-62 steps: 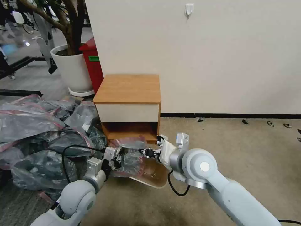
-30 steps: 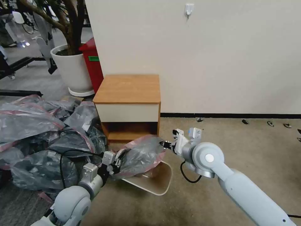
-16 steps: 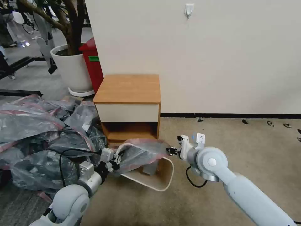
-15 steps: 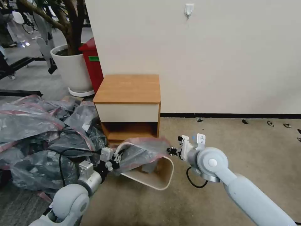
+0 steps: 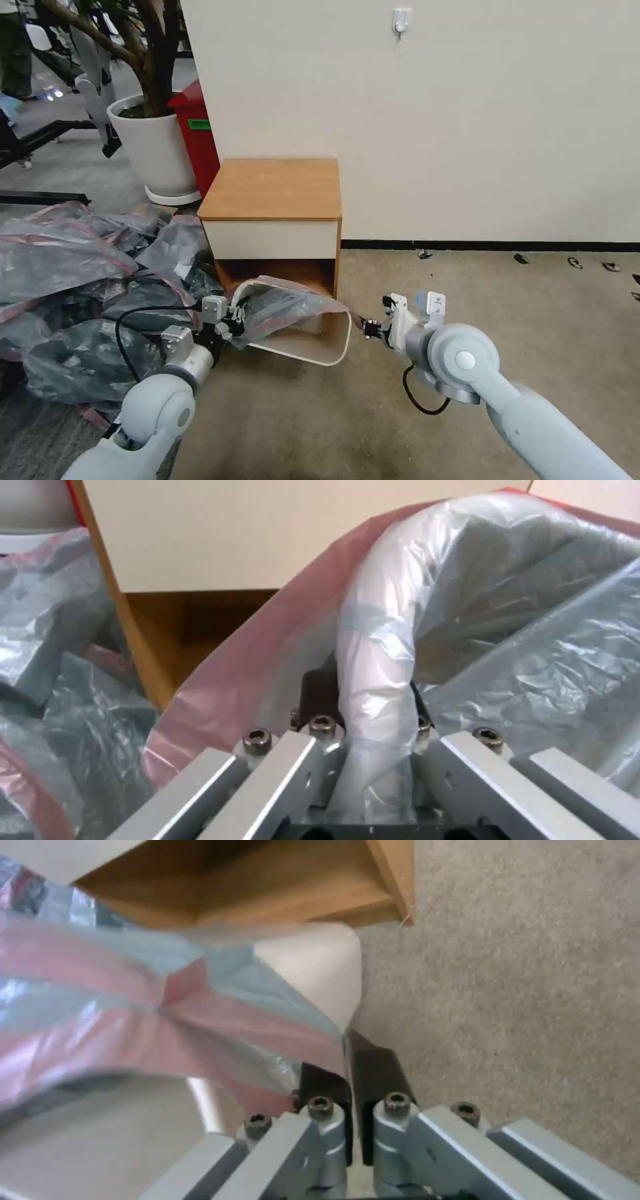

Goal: Pick up the garbage bag from the table and place it over the trash can.

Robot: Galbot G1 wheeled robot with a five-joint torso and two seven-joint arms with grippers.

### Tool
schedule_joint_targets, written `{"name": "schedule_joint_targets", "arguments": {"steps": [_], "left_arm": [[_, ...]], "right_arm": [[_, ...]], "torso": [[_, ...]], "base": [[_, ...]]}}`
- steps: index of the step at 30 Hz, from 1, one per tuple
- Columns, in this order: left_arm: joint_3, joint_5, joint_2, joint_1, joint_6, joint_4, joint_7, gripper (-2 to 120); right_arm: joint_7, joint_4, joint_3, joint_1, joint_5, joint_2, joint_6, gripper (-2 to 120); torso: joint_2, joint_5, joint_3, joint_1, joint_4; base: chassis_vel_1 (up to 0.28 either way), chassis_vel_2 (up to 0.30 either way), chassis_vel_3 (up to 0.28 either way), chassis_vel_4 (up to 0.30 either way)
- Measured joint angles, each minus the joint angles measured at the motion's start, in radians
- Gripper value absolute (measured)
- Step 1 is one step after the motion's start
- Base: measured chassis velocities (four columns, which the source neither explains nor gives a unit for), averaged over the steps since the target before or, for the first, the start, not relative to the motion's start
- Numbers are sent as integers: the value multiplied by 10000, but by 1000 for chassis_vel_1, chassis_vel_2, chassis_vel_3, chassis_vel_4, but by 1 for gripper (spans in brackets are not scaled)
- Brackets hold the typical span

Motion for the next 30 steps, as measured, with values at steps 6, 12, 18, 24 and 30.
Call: {"name": "schedule_joint_targets", "arguments": {"steps": [6, 12, 18, 24, 30], "left_arm": [[5, 33, -17, -12, -11, 92, 2, 3], [63, 57, 11, -168, -14, 233, 2, 3], [73, -69, 82, -97, -3, 155, 186, 3], [71, -206, -12, -100, 16, 138, 189, 3], [89, -869, -199, -209, 260, -13, -176, 3]], "right_arm": [[-72, -42, 8, 32, -47, -213, 15, 4], [-332, -196, -84, -96, -664, -356, 93, 2], [-558, -587, -179, 77, -1199, -420, 216, 5], [-575, -476, -291, -94, -1480, -395, 220, 6], [-656, -576, -465, -174, -1888, -343, 243, 6]], "torso": [[0, -1, 0, 0, 0], [0, -1, 0, 0, -1], [0, 0, 0, 1, -1], [0, -1, 0, 1, -1], [0, 0, 0, 1, -1]], "base": [[0, 0, 0, 0], [0, 0, 0, 0], [0, 0, 0, 0], [0, 0, 0, 0], [0, 0, 0, 0]]}}
